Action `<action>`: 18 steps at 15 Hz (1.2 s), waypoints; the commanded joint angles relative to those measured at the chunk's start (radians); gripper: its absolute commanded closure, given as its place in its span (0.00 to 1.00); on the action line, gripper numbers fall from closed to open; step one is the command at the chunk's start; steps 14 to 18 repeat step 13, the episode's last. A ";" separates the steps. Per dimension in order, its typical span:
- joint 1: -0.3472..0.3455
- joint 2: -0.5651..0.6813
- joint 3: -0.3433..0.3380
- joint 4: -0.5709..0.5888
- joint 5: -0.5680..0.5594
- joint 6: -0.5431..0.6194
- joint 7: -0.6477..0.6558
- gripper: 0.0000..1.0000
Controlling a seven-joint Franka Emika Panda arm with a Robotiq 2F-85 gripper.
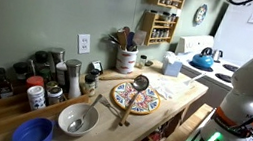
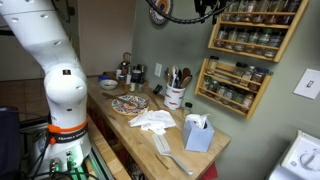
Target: Pick up the full spice bottle near the blue paper towels box and put it in the second top spice rack
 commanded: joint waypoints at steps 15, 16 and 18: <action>0.041 -0.123 0.090 -0.048 -0.104 -0.216 0.200 0.00; 0.041 -0.123 0.090 -0.048 -0.104 -0.216 0.200 0.00; 0.041 -0.123 0.090 -0.048 -0.104 -0.216 0.200 0.00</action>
